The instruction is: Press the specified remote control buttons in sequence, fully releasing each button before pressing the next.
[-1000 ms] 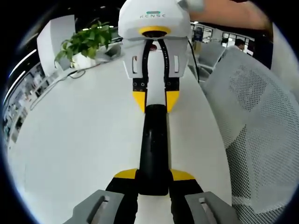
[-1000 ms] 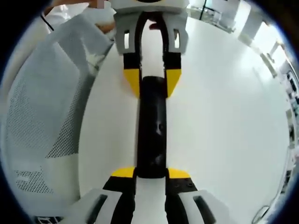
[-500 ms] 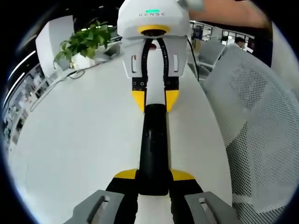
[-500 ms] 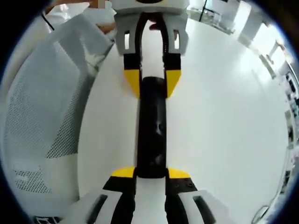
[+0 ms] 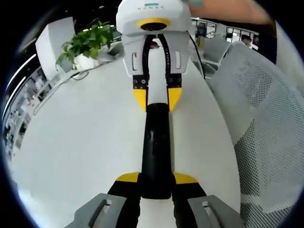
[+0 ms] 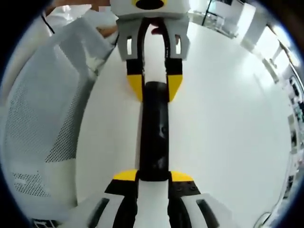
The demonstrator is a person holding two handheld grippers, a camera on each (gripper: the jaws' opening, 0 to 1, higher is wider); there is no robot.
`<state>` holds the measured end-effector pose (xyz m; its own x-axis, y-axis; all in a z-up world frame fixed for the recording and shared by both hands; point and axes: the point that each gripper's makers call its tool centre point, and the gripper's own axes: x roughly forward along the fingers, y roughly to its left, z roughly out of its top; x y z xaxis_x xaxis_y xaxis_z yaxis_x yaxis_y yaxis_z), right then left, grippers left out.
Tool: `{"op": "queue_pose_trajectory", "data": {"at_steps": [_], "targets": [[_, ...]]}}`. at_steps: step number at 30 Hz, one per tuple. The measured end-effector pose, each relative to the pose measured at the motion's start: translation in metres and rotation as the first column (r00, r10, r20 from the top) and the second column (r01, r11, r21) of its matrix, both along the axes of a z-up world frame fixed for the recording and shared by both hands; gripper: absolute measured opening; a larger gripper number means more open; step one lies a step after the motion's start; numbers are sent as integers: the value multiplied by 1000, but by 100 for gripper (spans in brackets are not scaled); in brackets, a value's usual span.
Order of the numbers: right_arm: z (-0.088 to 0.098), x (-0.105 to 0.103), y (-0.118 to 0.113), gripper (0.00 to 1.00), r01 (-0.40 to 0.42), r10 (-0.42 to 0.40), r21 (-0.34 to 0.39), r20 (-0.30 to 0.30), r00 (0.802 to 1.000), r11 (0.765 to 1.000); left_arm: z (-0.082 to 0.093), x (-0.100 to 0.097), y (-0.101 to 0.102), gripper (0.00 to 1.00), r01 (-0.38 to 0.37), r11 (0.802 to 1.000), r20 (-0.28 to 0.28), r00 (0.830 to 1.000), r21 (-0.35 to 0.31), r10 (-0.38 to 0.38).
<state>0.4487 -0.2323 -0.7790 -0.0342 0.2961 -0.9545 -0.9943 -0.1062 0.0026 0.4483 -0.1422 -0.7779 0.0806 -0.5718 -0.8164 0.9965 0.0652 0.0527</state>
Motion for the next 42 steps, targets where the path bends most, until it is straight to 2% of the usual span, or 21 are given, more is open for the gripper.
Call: {"op": "queue_pose_trajectory", "data": {"at_steps": [15,42], "targets": [[4,20,-1,19,10,-10,11,23,1000,1000,7,21,-1,24,2,1000,24,1000,7,-2],[7,77,2,19,32,-35,43,56,998,999,8,78,2,25,-12,1000,48,999,24,11]]}}
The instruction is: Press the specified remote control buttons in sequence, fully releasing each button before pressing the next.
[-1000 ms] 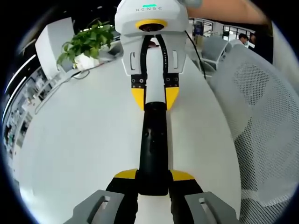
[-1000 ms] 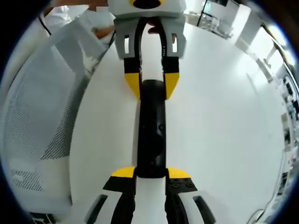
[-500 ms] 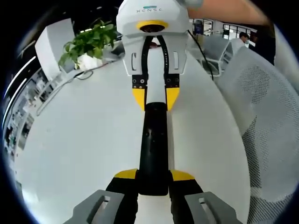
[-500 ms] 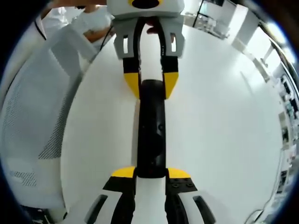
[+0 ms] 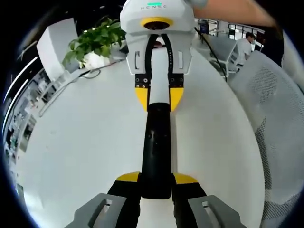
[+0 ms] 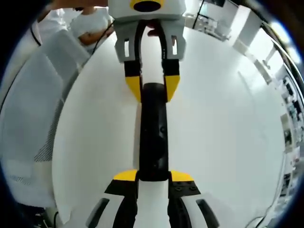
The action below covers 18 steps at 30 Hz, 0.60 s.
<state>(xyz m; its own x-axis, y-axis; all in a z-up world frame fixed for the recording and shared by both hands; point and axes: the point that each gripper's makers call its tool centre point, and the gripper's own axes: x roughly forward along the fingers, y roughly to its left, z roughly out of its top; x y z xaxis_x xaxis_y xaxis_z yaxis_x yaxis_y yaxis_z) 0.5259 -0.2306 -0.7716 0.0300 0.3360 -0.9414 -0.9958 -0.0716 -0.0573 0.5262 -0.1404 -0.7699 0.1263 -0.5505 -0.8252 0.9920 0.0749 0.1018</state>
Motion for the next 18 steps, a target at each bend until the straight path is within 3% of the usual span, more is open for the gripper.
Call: {"op": "queue_pose_trajectory", "data": {"at_steps": [18], "targets": [[-8,17,3,19,12,-12,-2,-7,1000,1000,-8,19,2,25,4,1000,-8,1000,22,-4]]}}
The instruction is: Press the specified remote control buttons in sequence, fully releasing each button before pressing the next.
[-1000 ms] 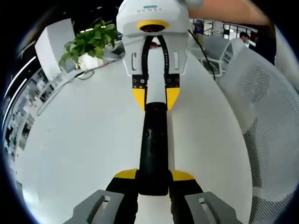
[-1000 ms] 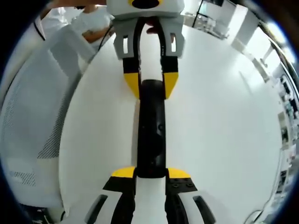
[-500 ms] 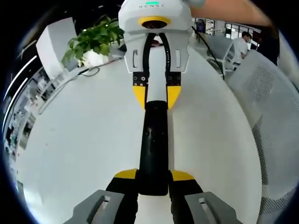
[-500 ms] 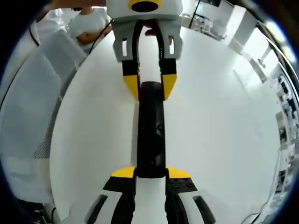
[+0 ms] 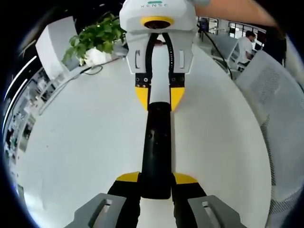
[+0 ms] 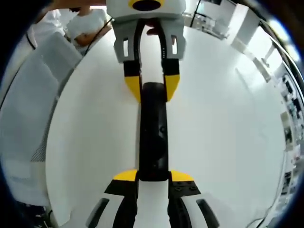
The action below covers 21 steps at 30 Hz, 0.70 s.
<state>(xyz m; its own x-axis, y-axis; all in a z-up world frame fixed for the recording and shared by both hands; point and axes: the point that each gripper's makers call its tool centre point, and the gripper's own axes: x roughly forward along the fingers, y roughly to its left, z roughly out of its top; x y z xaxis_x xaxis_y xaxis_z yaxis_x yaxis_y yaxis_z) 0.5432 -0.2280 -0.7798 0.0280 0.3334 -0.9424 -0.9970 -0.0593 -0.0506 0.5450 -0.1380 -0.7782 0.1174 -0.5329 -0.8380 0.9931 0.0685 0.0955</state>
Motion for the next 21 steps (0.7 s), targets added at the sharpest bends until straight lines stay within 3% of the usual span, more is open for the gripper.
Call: {"op": "queue_pose_trajectory", "data": {"at_steps": [21], "targets": [[-5,0,-6,23,17,-17,-6,-23,1000,1000,0,1,-1,27,-11,1000,-38,999,3,11]]}}
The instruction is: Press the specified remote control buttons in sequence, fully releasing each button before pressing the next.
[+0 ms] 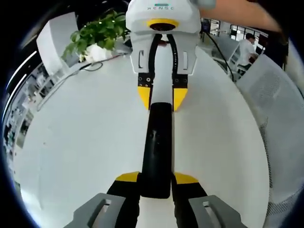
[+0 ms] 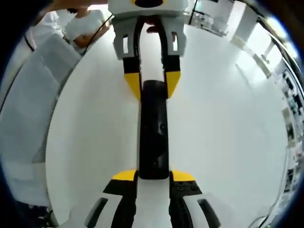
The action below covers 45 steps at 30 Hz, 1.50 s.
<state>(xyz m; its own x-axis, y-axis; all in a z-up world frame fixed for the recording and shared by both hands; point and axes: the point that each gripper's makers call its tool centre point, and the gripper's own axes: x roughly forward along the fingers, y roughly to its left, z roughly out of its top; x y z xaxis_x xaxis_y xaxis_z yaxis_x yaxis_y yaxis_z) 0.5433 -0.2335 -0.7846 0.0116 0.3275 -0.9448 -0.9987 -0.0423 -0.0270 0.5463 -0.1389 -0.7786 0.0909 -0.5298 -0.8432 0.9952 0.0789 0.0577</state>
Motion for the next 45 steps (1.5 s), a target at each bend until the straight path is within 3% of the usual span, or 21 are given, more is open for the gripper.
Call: {"op": "queue_pose_trajectory", "data": {"at_steps": [4,15,31,45], "targets": [[0,-1,-2,25,5,-5,-1,-2,1000,1000,1,1,1,37,-4,1000,7,1000,2,4],[4,0,-3,28,11,-11,10,6,1000,1000,6,2,4,43,-11,1000,19,1000,-14,12],[23,1,-1,25,38,-42,65,63,997,997,22,-1,11,45,-112,988,41,992,-106,117],[33,-19,0,22,75,-87,123,96,992,990,38,-20,11,45,-169,968,55,982,-186,182]]}}
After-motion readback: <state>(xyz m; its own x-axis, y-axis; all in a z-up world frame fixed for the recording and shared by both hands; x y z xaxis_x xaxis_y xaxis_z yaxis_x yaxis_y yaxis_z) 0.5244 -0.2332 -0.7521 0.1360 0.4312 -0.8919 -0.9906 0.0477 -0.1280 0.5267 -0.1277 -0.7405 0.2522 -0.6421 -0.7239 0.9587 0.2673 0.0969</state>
